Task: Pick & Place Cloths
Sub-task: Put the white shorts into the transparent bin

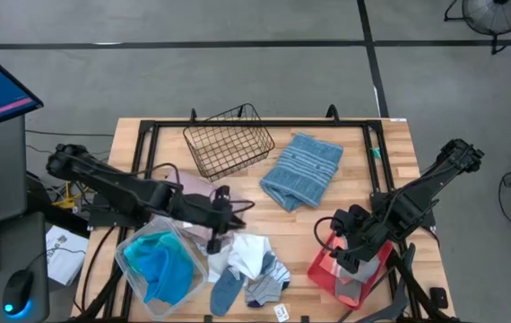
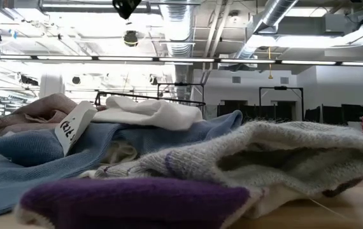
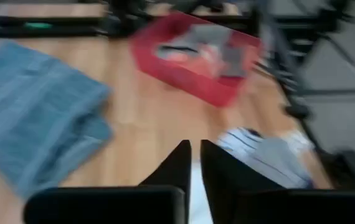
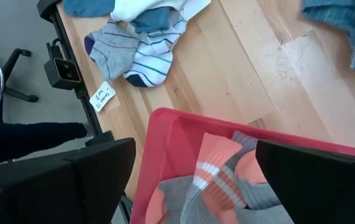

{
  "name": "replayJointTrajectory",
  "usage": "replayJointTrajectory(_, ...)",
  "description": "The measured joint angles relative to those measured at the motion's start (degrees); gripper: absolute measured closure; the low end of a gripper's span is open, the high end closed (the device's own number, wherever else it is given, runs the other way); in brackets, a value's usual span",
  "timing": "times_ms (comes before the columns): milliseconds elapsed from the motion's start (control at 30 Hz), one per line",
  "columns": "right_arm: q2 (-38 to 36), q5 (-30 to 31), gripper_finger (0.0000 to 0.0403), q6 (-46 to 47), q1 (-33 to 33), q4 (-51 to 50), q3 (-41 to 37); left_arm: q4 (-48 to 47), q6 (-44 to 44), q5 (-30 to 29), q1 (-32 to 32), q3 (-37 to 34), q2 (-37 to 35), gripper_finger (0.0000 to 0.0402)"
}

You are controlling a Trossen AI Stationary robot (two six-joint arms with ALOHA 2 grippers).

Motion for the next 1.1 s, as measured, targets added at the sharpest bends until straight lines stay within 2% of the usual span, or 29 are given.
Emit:
replayJointTrajectory(133, 0.0, 0.0, 0.0075, 0.0, 0.0, 0.2, 0.0, -0.1, 0.2, 7.8, -0.4, -1.8, 0.2, 0.0326)
replayJointTrajectory(233, 0.0, 0.0, 0.0075, 0.0, 0.0, 0.3, 0.0, -0.1, 2.8, 10.6, -0.7, -3.3, 2.0, 0.0277)
replayJointTrajectory(467, 0.0, 0.0, 0.0075, 0.0, 0.0, 0.6, 0.0, 0.4, 7.0, 10.5, -1.1, -5.8, 8.1, 0.0163)
replayJointTrajectory(667, 0.0, 0.0, 0.0075, 0.0, 0.0, 1.3, 0.0, 1.7, 7.2, 10.3, -1.1, -5.9, 15.3, 0.0117)
replayJointTrajectory(800, 0.0, 0.0, 0.0075, 0.2, 0.0, 1.6, 0.0, 2.1, 7.3, 8.2, -1.1, -5.9, 19.5, 0.0113)
replayJointTrajectory(900, 0.0, 0.0, 0.0075, 0.2, 0.0, 1.7, 0.0, 2.1, 6.1, 8.0, -0.8, -5.9, 21.5, 0.0128)
replayJointTrajectory(1000, 0.0, 0.1, 0.0075, 0.2, 0.0, 1.7, 0.0, 2.2, 4.4, 7.9, -0.8, -5.9, 21.4, 0.0181)
replayJointTrajectory(1100, 0.0, 0.1, 0.0075, 0.2, 0.0, 1.7, 0.0, 1.7, 4.2, 6.4, -0.8, -5.9, 20.6, 0.0275)
